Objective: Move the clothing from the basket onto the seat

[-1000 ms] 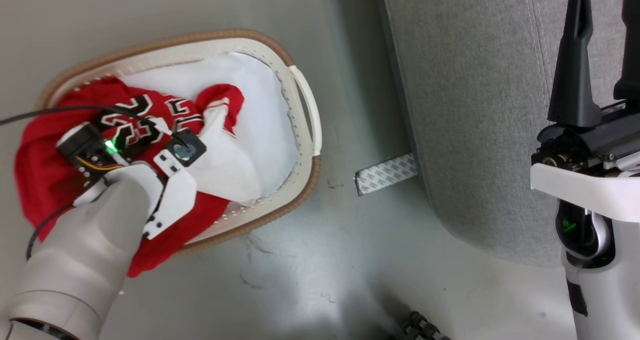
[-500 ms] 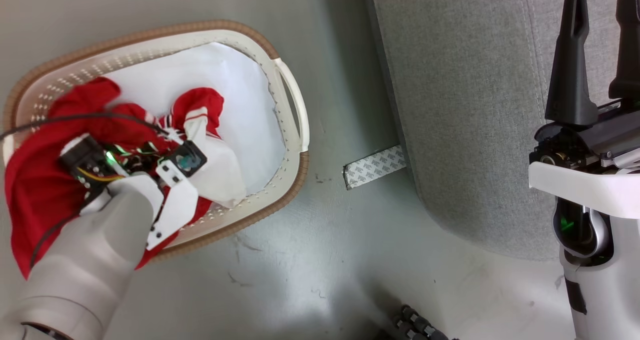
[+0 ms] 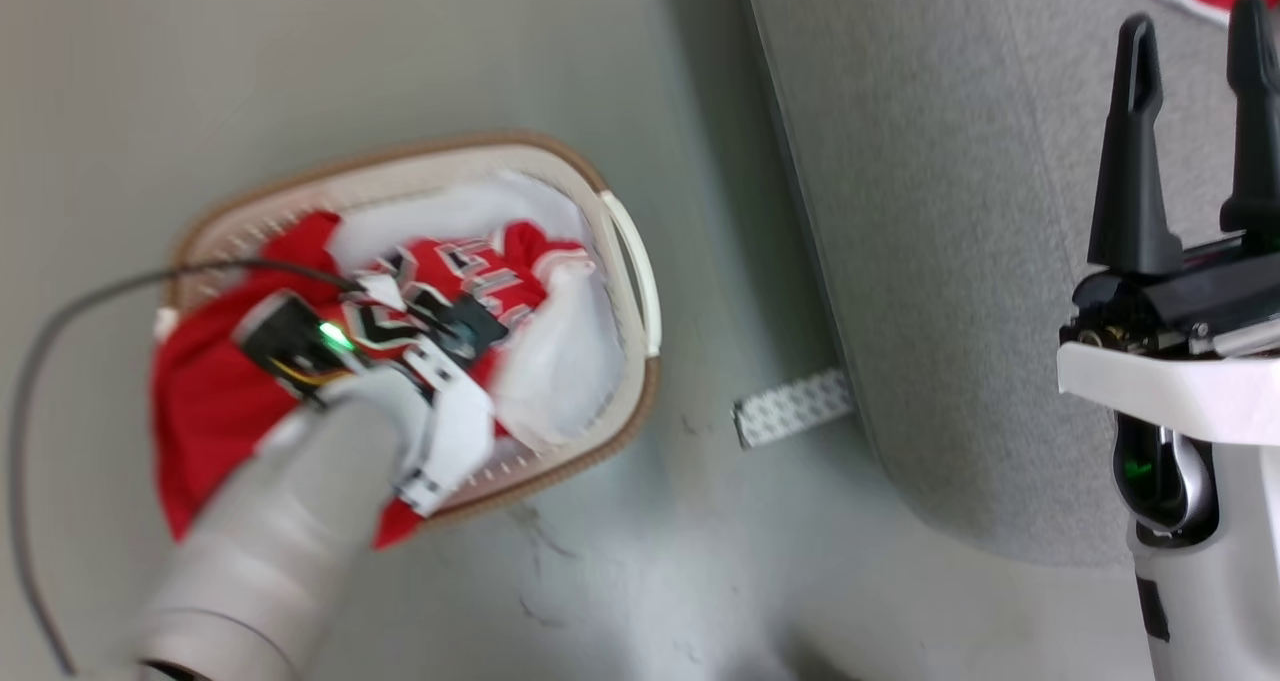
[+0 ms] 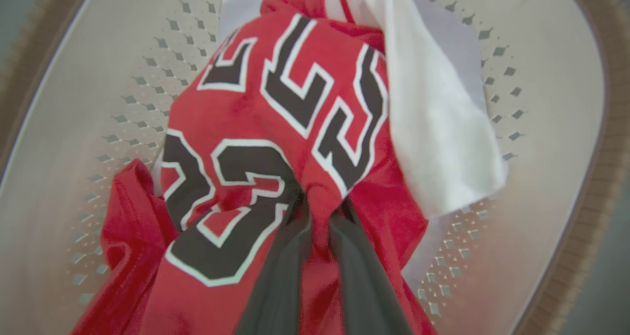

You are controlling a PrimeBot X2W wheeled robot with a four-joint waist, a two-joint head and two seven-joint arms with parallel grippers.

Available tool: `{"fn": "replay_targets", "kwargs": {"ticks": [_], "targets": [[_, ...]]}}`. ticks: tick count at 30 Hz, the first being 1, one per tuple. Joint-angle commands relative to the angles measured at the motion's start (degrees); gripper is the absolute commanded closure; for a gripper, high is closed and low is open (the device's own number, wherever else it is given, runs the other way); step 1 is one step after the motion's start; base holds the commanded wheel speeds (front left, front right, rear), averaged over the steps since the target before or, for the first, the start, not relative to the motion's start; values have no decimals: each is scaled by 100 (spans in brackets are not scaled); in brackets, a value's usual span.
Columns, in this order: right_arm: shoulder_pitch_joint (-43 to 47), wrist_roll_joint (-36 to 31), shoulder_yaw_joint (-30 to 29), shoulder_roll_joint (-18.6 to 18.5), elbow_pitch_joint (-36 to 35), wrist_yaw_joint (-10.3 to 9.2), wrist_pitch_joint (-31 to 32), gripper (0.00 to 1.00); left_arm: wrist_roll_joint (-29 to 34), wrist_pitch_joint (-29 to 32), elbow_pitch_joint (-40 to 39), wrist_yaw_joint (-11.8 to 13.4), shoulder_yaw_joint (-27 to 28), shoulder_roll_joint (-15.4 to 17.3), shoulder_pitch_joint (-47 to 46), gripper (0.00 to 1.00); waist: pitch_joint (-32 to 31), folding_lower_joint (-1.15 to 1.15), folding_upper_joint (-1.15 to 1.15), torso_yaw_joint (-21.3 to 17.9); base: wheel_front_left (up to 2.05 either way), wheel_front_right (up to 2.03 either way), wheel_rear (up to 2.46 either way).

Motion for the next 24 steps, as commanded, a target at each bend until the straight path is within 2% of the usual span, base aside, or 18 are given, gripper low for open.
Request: {"fn": "replay_targets", "kwargs": {"ticks": [1,7,12,20,24], "targets": [[118,-99,-59,-1,57,-15,0,0,-123,-110,-30,-11,13,-133,164,100,-503,0,0,283,0,0,0],[443,-280,-184,-95,261,-15,0,0,-774,-584,-88,-4,-15,-508,612,100,-1412,0,0,573,0,0,0],[812,-222,-197,-297,464,-15,0,0,-1383,-907,-316,-4,-158,-663,935,100,-2135,0,0,799,0,0,0],[1453,-49,-229,-549,756,-15,0,0,-2469,-1223,-883,-5,-343,-720,1272,100,-3095,0,0,1113,0,0,0],[1706,3,-154,-609,870,-15,0,0,-2748,-1321,-1095,-5,-431,-723,1316,100,-3453,0,0,1213,0,0,0]]}}
